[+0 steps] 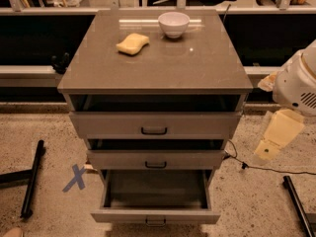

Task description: Close bottom drawer

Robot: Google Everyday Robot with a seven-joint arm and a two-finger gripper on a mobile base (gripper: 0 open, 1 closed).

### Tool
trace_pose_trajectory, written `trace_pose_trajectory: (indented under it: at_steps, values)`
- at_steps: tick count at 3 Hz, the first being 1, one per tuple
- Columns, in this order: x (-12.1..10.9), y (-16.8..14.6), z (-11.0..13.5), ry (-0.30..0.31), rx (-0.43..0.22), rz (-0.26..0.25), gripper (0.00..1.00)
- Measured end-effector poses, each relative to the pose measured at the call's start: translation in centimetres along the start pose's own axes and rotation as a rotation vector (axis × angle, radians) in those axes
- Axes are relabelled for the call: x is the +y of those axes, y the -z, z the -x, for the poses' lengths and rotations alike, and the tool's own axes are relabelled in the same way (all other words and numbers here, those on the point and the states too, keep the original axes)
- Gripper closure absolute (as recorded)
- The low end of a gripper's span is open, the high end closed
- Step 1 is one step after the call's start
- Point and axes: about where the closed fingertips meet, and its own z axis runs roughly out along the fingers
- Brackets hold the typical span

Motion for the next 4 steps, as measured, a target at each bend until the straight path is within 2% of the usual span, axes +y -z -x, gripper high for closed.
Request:
trace_pose_trajectory:
  at_steps: [1,2,3,4]
  values:
    - [0.0,0.0,0.0,-0.001,0.000,-0.001,0.00]
    - [0.3,-4.6,-0.6,-0.050,-0.007,0.056,0.00]
    - [2.2,-13.6,-1.5,-0.133,-0.035,0.182,0.00]
    - [4.9,-22.5,-3.3,-0.208,-0.040,0.312,0.00]
